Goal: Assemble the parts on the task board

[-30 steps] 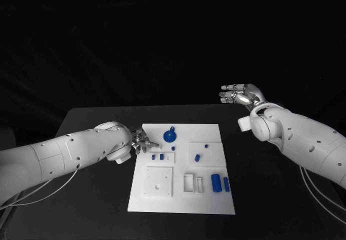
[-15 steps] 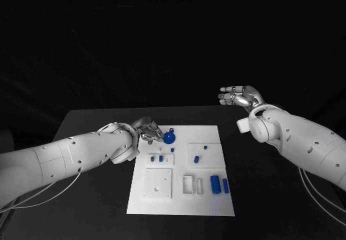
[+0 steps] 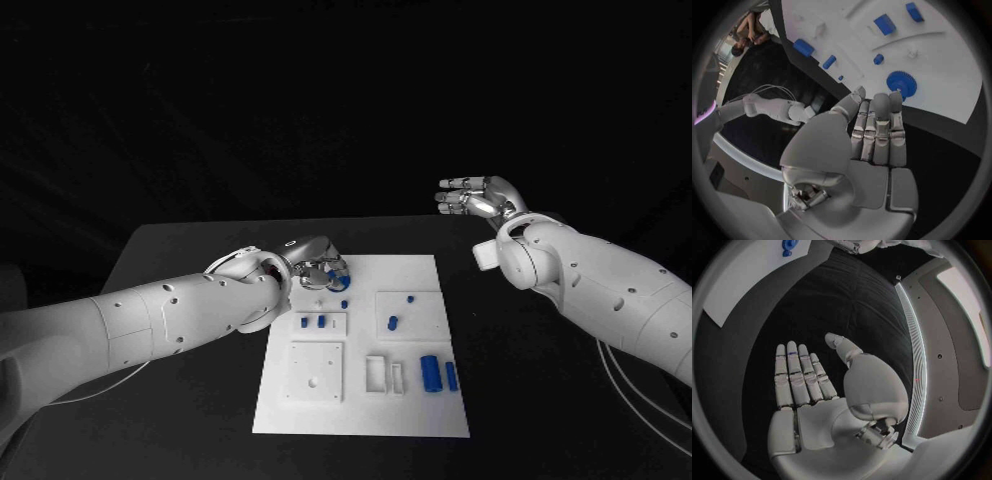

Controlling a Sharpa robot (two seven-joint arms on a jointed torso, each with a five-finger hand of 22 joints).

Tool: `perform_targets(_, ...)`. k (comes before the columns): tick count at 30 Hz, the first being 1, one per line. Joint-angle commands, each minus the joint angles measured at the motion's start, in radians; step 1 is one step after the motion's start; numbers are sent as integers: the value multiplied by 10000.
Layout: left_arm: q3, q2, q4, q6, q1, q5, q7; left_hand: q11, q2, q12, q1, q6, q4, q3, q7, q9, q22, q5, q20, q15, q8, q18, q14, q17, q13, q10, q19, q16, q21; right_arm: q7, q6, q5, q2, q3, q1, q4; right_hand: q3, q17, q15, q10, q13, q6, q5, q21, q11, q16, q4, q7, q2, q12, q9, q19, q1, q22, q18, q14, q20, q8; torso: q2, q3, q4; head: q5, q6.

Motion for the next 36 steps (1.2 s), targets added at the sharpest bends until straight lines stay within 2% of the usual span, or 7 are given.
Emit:
perform_targets(1, -21, 152, -170, 243, -3, -1419, 391, 12, -187, -8, 25, -129, 200, -65, -21, -10, 54, -66, 56, 83, -26, 152, -13, -48, -8, -89, 116, 2, -203, 67, 156, 20, 18, 4, -5, 20, -10, -12, -20, -44, -13, 8, 38, -17, 2, -33, -58, -1, 41, -28, -8, -66, -46, 1, -49, -61, -1, -16, 16, 5, -18, 16, 7)
perform_targets(3, -39, 246, -291, 429, -11, -1690, 325, 15, -309, -10, 70, -197, 395, -185, 11, -8, -18, -104, 72, 91, -25, 144, 10, -74, -8, -96, 228, 27, -396, 66, 157, 20, 24, 4, -5, 28, -10, -12, -20, -44, -13, 8, 38, -17, 2, -33, -58, -1, 41, -28, -8, -66, -46, 1, -49, -61, -1, -16, 32, -2, -39, 27, 21)
perform_targets(4, -50, 303, -365, 557, -19, -1847, 275, 20, -449, -6, 18, -252, 541, -378, 55, -10, -69, 64, 86, 100, -28, 121, 18, -89, -4, -113, 289, 37, -514, 65, 156, 20, 26, 4, -5, 34, -10, -12, -20, -44, -13, 8, 38, -17, 2, -33, -58, -1, 41, -28, -8, -66, -46, 1, -49, -61, -1, -16, 45, -5, -50, 26, 30)
perform_targets(8, -74, 438, -524, 803, -58, -2152, 159, 39, -505, 1, 359, -434, 1031, -1225, 119, -5, -314, 88, 105, 122, -23, 62, 0, -160, 2, -220, 523, 7, -998, 62, 148, 20, 18, 4, -5, 55, -10, -12, -20, -44, -13, 8, 38, -17, 2, -33, -58, -1, 41, -28, -8, -66, -46, 1, -49, -61, -1, -16, 64, -9, -52, 22, 30)
perform_targets(12, -88, 562, -661, 835, -129, -2298, 147, 55, -537, -3, 673, -516, 1425, -1584, 169, -4, -236, 79, 112, 136, -20, 55, 12, -193, 1, -266, 760, 51, -1437, 64, 141, 20, 7, 4, -4, 80, -10, -12, -20, -44, -13, 8, 38, -17, 2, -33, -58, -1, 41, -28, -8, -66, -46, 1, -49, -61, -1, -16, 65, -18, -45, 10, 4)
perform_targets(24, -99, 757, -975, 843, -278, -2513, 169, 19, -449, -6, 691, -408, 1350, -1386, 188, -10, 205, 208, 66, 95, -27, 71, 27, -178, -3, -78, 947, 184, -1743, 69, 138, 20, -4, 5, -4, 127, -10, -12, -20, -44, -13, 8, 38, -17, 2, -33, -58, -1, 41, -28, -8, -66, -46, 1, -49, -61, -1, -16, 46, -8, -43, -5, -41)
perform_targets(36, -101, 891, -1315, 870, -369, -2515, 296, -62, -253, -10, 394, -283, 849, -263, 157, -14, 253, 286, -32, 5, -30, 101, 76, -145, -11, 195, 749, 276, -1110, 78, 168, 22, -3, 5, -4, 189, -9, -12, -22, -38, -13, 18, 48, -17, 1, -33, -51, -1, 42, -27, -8, -61, -60, 1, -49, -57, -4, -16, 45, -11, -53, -17, -51)
